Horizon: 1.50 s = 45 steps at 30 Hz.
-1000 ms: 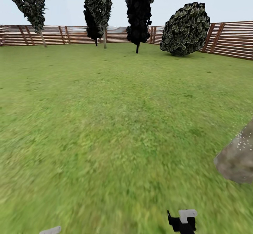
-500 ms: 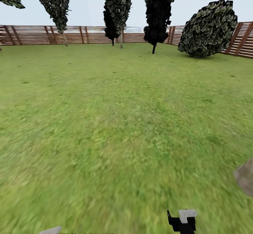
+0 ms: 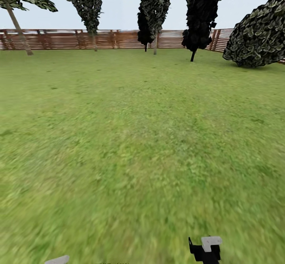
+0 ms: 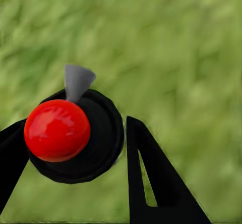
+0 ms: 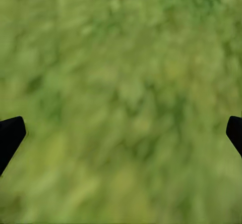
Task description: In the garden, pick up the pesticide atomizer on the floor and spray pesticide onto both trees until each tree trunk is fully covered.
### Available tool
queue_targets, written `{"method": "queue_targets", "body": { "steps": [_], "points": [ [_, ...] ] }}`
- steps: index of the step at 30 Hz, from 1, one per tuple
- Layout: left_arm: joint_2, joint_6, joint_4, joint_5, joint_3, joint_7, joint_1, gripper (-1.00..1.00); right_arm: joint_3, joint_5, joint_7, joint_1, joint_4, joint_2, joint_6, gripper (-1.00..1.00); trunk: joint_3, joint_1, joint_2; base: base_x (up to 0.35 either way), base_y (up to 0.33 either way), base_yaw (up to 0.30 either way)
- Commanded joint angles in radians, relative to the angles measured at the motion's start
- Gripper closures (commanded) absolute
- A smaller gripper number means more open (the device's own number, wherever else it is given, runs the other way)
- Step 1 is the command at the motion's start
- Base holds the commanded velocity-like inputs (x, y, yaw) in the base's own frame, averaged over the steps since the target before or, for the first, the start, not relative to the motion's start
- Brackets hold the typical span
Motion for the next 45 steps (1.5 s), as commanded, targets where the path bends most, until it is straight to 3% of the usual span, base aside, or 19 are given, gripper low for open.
{"method": "queue_targets", "body": {
  "steps": [1, 45],
  "points": [
    [0.000, -0.003, 0.001, 0.002, 0.005, -0.002, -0.001, 1.00, 0.009, -0.009, -0.003, 0.000, 0.000, 0.000, -0.002, -1.00, -0.001, 0.000, 0.000, 0.000, 0.000, 0.279],
    [-0.005, -0.004, 0.000, 0.006, 0.007, -0.010, -0.002, 1.00, 0.009, -0.009, -0.003, 0.000, 0.001, 0.000, -0.002, -1.00, 0.032, 0.000, 0.000, 0.000, 0.000, 0.254]
  ]
}}
